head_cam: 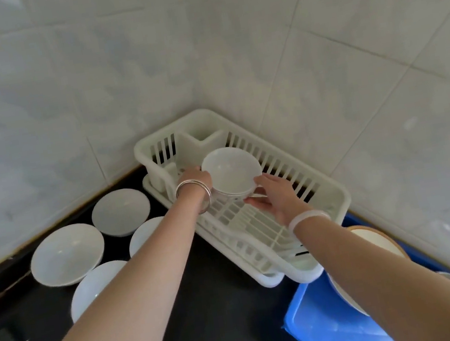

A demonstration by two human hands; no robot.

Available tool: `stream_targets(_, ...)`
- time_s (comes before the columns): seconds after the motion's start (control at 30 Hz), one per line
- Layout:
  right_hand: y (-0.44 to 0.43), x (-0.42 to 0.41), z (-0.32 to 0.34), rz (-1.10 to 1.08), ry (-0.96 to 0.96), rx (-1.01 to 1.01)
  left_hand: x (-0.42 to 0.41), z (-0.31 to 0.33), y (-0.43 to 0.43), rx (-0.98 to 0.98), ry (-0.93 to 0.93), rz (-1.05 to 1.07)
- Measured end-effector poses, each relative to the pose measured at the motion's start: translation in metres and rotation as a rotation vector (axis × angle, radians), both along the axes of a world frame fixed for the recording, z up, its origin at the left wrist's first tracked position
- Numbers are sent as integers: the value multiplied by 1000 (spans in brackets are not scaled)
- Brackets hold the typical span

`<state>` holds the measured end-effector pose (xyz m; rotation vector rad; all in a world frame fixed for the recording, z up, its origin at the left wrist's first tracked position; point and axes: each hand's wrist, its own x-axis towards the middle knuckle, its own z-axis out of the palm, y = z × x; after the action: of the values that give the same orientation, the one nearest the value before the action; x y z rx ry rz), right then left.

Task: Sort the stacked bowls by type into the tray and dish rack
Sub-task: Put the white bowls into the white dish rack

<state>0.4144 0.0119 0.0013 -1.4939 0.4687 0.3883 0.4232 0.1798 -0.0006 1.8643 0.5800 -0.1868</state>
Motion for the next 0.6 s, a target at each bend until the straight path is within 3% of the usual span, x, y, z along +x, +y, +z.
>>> stream_targets(0.27,7,37,-28,10,62,-39,35,-26,-7,20,137,11)
stream_targets(0.37,10,44,-37,31,23,-41,43,-34,-5,-95,161,58)
stream_targets(0.6,15,54,-48,18,-76,9,52,-45,-4,-194,88,136)
